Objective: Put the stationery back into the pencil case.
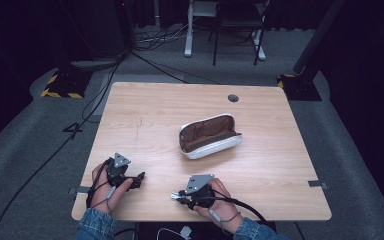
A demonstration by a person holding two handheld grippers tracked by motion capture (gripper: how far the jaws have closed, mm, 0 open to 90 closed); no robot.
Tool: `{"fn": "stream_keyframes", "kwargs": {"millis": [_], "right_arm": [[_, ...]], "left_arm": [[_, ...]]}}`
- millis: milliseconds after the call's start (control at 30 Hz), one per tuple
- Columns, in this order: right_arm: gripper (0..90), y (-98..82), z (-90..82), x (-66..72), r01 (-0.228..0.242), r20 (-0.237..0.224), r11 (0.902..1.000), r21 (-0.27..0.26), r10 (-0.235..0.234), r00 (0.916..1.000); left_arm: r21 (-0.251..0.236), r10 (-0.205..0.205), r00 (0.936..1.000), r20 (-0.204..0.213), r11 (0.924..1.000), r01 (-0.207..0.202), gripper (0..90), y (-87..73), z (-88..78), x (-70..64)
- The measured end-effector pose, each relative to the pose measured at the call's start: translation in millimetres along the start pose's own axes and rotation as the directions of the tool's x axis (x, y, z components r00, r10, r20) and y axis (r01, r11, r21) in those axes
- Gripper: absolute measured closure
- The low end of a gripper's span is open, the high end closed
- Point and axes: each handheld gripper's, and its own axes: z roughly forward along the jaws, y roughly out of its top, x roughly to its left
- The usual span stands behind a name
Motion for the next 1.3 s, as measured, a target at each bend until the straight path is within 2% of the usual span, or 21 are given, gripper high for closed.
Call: {"fn": "stream_keyframes", "kwargs": {"millis": [233,367,633,833,1000,1300], "right_arm": [[73.8,-0.1,-0.4,0.9,0.006,0.002,0.9999,-0.009,-0.006,1.0000],[73.8,4.2,-6.9,-0.2,0.008,0.001,0.9995,-0.030,-0.008,1.0000],[73.8,13.4,-27.6,-14.8,-0.043,0.002,0.9950,-0.090,0.043,0.9991],[73.8,22.7,-41.3,-19.1,-0.041,0.020,0.9900,-0.135,0.044,0.9988],[73.7,26.9,-51.8,-27.8,-0.063,0.036,0.9836,-0.169,0.071,0.9968],[73.8,33.7,-67.8,-44.1,-0.086,0.069,0.9774,-0.193,0.101,0.9925]], "left_arm": [[0.001,0.005,1.0000,-0.001,1.0000,-0.005,10.7,0.3,0.2,0.3],[0.001,0.004,1.0000,-0.001,1.0000,-0.004,10.7,0.3,0.2,0.3],[0.002,0.010,1.0000,-0.002,1.0000,-0.010,10.7,0.4,0.1,0.5],[0.001,0.002,1.0000,0.000,1.0000,-0.002,10.8,-0.3,-0.3,-0.2],[0.002,0.002,1.0000,0.000,1.0000,-0.002,10.7,-0.2,-0.3,-0.1],[0.002,0.002,1.0000,0.000,1.0000,-0.002,10.8,-0.2,-0.2,-0.1]]}}
